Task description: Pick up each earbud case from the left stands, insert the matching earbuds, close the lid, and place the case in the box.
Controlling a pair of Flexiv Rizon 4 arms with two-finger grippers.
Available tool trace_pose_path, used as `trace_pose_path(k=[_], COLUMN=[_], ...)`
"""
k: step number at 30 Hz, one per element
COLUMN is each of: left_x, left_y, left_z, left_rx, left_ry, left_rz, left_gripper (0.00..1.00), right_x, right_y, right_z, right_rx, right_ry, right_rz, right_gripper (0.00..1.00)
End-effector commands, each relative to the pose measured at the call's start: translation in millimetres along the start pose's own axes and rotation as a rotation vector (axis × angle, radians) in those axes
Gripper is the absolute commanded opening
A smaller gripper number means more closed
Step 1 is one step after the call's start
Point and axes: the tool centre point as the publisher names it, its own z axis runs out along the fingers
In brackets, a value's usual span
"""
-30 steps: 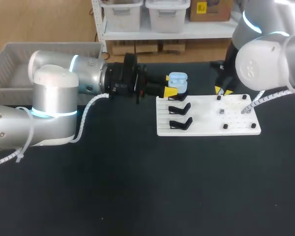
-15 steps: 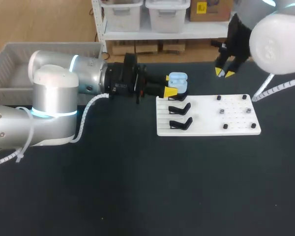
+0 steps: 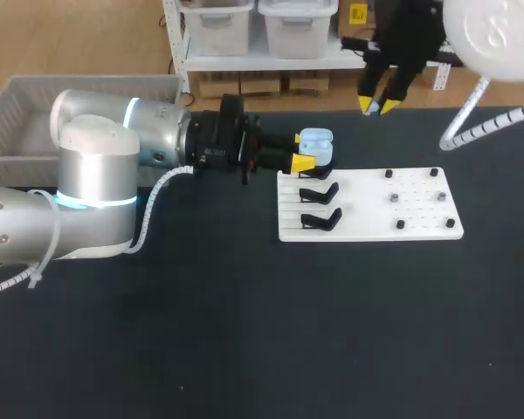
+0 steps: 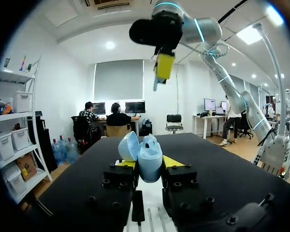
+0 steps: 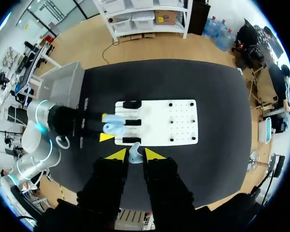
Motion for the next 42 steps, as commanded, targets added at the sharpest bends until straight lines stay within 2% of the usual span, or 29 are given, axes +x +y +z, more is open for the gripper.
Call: trace_pose_path(k=[1,6,23,33,42], left_x=[0.7,0.7,0.7,0.7,0.7], left_y=[-1.4,-1.4,-1.4,-1.4,-1.4], left_z=[0.2,0.2,0.2,0.2,0.2], left_rx=[-0.006,-0.006,-0.006,-0.006,-0.006], left_ry=[-0.002,-0.002,-0.002,-0.002,-0.002], left_rz=[0.003,0.003,0.003,0.003,0.003], left_gripper=[0.0,0.0,0.0,0.0,0.0], right_x=[-0.4,3.5,3.5,9.8,12.9], right_y=[22.8,39.8,39.8,60.7,62.8], right_z=[-7.5,7.2,7.2,22.3,42.1], right_rx=[0.023,0.027,0.027,-0.007,-0.047], right_ry=[0.034,0.03,0.03,0.088,0.148], right_rz=[-0.018,-0.012,-0.012,-0.271,-0.345], right_gripper=[0.0,0.0,0.0,0.0,0.0])
